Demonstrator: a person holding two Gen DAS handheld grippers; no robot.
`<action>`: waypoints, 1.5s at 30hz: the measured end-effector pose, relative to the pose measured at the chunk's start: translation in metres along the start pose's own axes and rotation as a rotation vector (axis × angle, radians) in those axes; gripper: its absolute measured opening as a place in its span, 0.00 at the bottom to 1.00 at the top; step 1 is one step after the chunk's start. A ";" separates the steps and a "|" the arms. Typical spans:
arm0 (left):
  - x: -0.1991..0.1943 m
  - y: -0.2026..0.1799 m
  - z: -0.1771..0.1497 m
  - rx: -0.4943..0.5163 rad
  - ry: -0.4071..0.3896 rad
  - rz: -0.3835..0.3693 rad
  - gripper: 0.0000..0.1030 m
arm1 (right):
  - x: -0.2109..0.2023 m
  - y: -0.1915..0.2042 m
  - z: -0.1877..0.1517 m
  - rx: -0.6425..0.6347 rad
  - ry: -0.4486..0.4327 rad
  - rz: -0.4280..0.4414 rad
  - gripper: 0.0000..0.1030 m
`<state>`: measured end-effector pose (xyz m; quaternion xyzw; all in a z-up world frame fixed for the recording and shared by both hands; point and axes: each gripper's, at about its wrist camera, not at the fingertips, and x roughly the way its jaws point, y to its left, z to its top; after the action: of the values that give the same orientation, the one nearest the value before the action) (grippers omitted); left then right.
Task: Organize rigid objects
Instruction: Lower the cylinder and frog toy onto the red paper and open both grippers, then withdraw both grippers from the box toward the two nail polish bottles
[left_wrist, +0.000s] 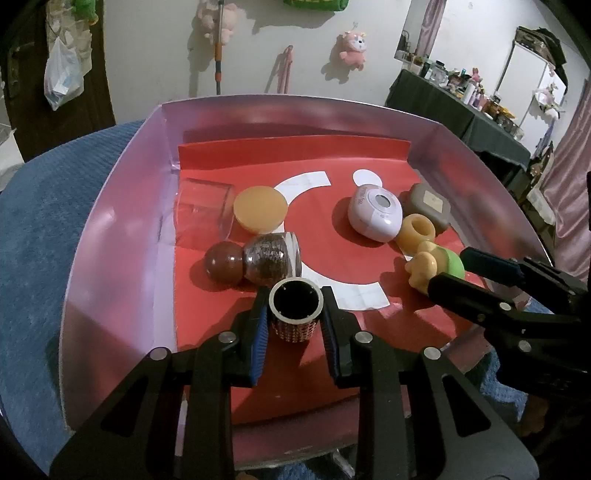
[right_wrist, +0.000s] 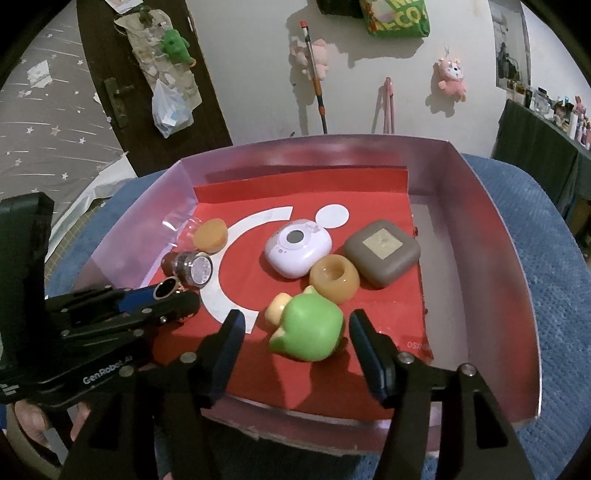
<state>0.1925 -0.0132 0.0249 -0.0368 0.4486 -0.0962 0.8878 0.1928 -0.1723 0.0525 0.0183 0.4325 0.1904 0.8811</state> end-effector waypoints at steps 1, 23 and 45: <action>0.000 0.000 -0.001 0.000 -0.001 0.000 0.24 | -0.002 0.000 0.000 0.000 -0.003 0.000 0.61; -0.038 -0.014 -0.012 0.019 -0.078 -0.020 0.85 | -0.049 0.009 -0.018 -0.014 -0.093 0.044 0.88; -0.065 -0.018 -0.033 0.016 -0.127 0.016 0.99 | -0.083 0.009 -0.048 -0.026 -0.149 0.086 1.00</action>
<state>0.1255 -0.0166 0.0594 -0.0321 0.3910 -0.0902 0.9154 0.1068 -0.1993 0.0869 0.0395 0.3622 0.2321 0.9019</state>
